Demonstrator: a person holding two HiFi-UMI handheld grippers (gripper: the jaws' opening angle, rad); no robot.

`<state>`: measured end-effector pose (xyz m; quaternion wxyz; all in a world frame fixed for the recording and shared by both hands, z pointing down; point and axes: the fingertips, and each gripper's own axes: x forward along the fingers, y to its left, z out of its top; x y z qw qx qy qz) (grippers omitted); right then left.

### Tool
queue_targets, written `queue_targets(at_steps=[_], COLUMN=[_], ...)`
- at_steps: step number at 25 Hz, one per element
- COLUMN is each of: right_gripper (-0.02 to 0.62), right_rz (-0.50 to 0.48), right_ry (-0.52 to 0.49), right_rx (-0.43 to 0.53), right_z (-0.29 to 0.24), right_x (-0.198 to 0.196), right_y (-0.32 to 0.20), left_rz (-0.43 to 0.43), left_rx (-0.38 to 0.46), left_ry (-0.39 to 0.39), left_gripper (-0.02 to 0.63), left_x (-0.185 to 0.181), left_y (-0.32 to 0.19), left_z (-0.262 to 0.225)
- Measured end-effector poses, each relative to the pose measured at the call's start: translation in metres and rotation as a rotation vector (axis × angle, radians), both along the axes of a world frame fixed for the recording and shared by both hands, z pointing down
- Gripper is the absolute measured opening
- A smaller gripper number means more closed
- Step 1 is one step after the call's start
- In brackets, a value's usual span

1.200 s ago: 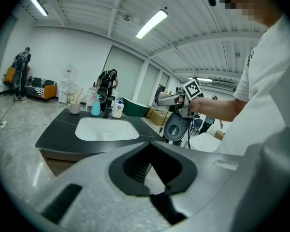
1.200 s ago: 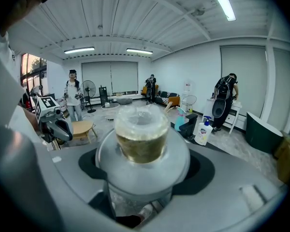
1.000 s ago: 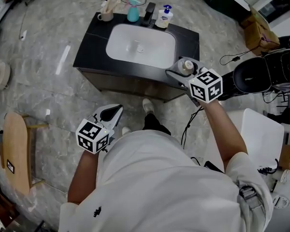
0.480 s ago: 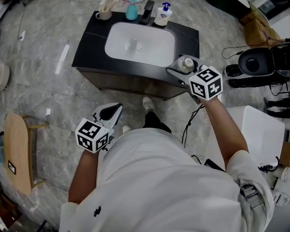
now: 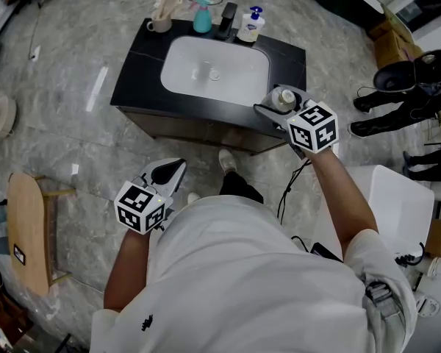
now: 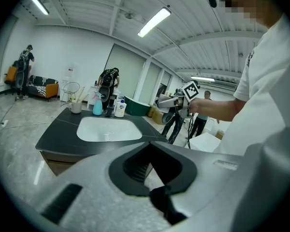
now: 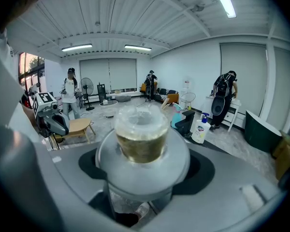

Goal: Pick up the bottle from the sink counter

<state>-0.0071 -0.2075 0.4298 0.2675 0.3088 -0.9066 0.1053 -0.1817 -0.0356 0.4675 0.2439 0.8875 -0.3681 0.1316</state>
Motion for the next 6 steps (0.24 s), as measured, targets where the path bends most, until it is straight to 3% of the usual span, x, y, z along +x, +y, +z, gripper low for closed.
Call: queue_targets(at_steps=[6], right_gripper=[0.353], right_rz=[0.003], right_ry=[0.003], right_rx=[-0.013], right_z=[0.007], right_x=[0.007], right_y=[-0.019], left_rz=[-0.007], left_rx=[-0.006], left_ry=[-0.006], left_gripper=[0.006], left_x=[0.002], left_y=[-0.018], left_z=[0.001])
